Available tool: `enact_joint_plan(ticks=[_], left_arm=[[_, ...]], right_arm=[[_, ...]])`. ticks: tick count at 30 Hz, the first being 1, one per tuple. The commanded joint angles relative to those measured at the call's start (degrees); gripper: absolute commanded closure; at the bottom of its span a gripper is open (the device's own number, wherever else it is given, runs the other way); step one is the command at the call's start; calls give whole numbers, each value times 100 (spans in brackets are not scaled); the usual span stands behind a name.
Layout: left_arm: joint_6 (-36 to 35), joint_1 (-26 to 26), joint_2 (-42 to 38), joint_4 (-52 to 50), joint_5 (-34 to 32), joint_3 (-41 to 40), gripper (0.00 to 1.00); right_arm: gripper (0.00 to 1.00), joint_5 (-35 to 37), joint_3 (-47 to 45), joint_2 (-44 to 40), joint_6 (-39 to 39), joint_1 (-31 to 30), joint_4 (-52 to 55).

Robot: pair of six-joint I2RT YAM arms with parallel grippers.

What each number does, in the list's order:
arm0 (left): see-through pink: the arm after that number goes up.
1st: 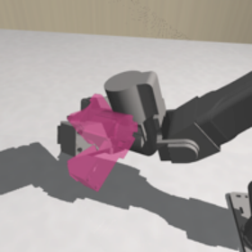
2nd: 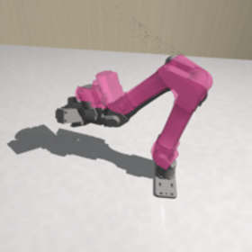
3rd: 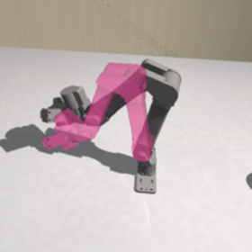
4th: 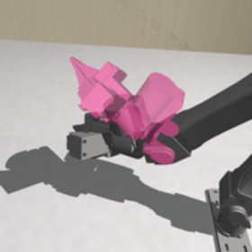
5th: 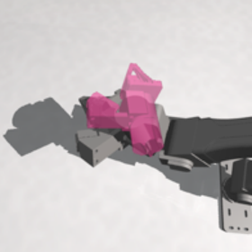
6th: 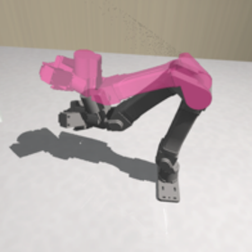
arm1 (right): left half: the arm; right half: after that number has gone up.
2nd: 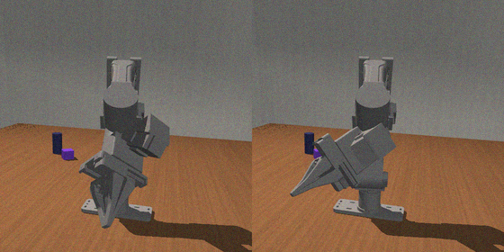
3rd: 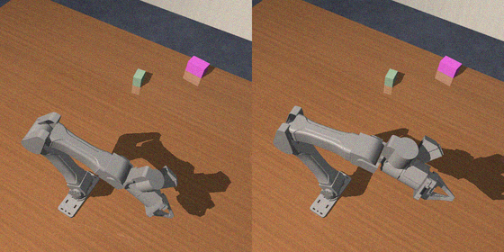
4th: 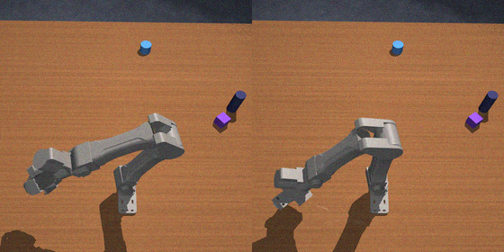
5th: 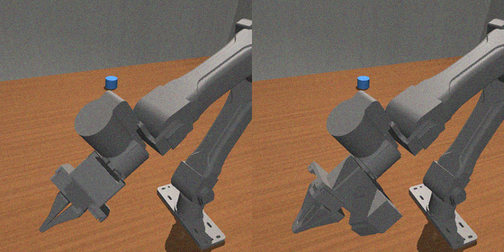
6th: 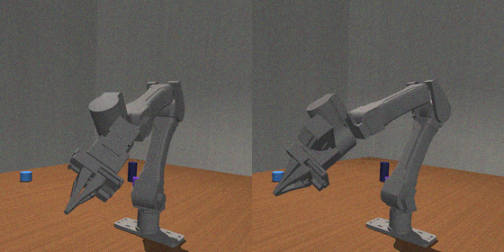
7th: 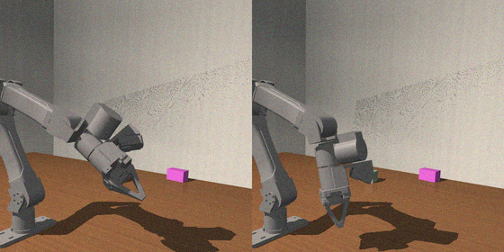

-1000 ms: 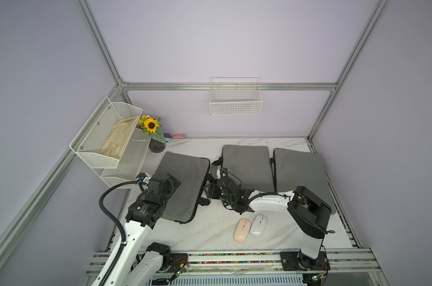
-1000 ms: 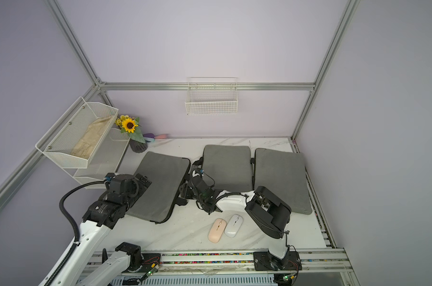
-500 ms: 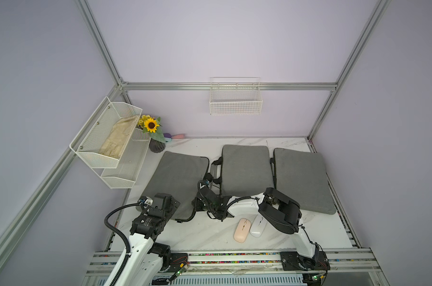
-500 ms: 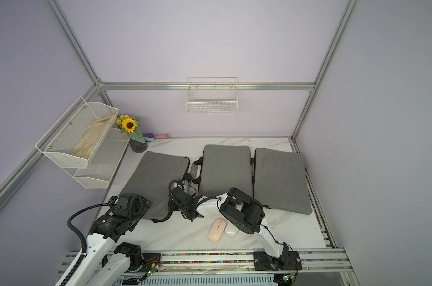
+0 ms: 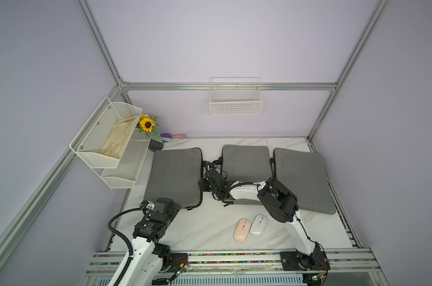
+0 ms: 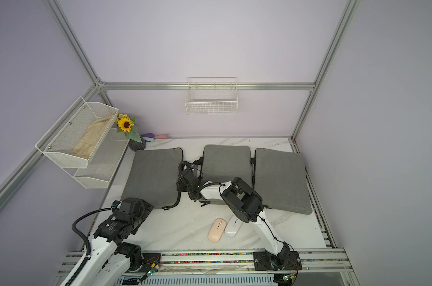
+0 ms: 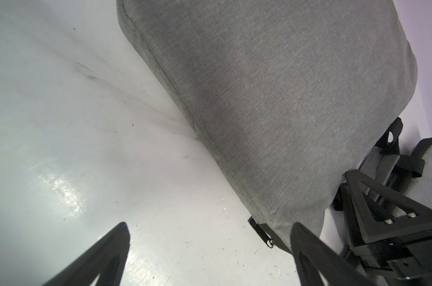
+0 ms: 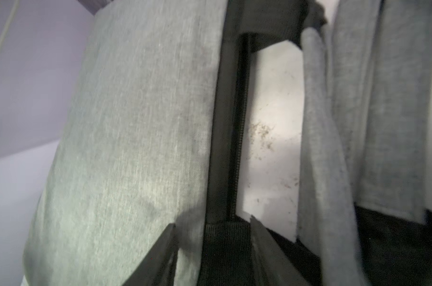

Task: Put the mouse into the laptop bag
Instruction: Adjust the zippered laptop bag at the center of the board, then zip the zipper on the zippered laptop bag.

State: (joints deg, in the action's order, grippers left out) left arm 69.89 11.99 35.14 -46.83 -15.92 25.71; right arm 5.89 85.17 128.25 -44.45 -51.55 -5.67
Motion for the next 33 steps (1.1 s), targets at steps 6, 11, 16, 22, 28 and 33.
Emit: enact_joint_plan(ticks=[6, 11, 16, 22, 28, 33], left_arm=[[-72, -55, -283, 418, -301, -136, 0], [-435, -85, -189, 661, -306, -93, 0], [-940, -241, 48, 719, -527, -32, 0], [-1395, -507, -324, 484, -1166, -24, 0], [-1722, -635, -365, 948, -788, -258, 0], [-1803, -719, 3, 1001, -612, -153, 0]], right_arm=[[39, 871, -1086, -1556, -214, -862, 444], [38, 1224, -1778, -1821, -986, -1769, -193], [40, 1447, -1457, -1261, -1317, -2248, -200], [44, 1650, -924, -560, -1881, -2360, 329], [46, 2313, -448, -154, -2233, -2363, 1024], [46, 2604, -44, 145, -2248, -2343, 1406]])
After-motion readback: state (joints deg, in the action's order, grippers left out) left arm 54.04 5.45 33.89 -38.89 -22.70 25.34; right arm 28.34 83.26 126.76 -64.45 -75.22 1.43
